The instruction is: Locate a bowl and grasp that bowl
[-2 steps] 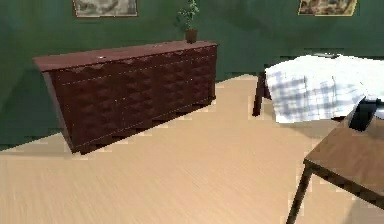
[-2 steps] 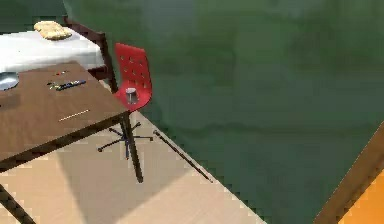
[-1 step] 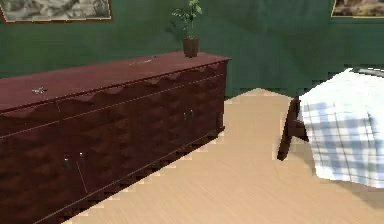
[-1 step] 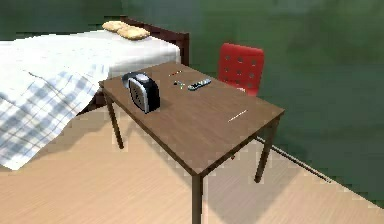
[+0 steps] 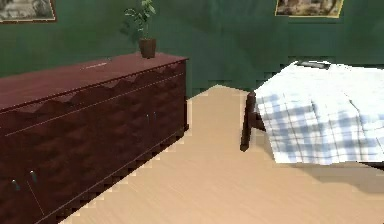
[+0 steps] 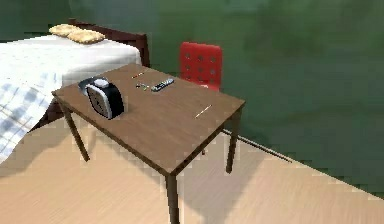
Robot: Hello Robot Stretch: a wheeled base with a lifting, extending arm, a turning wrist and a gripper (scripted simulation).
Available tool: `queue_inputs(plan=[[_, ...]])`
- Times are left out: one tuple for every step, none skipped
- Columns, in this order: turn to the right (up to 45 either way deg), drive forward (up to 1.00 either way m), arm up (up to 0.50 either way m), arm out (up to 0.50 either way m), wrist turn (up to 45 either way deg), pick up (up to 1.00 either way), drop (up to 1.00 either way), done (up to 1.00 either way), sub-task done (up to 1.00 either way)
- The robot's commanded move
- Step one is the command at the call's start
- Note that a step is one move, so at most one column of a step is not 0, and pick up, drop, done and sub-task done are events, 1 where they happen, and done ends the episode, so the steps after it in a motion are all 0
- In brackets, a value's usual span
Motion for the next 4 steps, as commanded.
queue_inputs(plan=[[3.0, 0.00, 0.00, 0.00, 0.0, 0.00, 0.00, 0.00, 0.00], [0.0, 0.20, 0.00, 0.00, 0.0, 0.00, 0.00, 0.00, 0.00], [30.0, 0.00, 0.00, 0.00, 0.0, 0.00, 0.00, 0.00, 0.00], [0.0, 0.35, 0.00, 0.00, 0.0, 0.00, 0.00, 0.00, 0.00]])
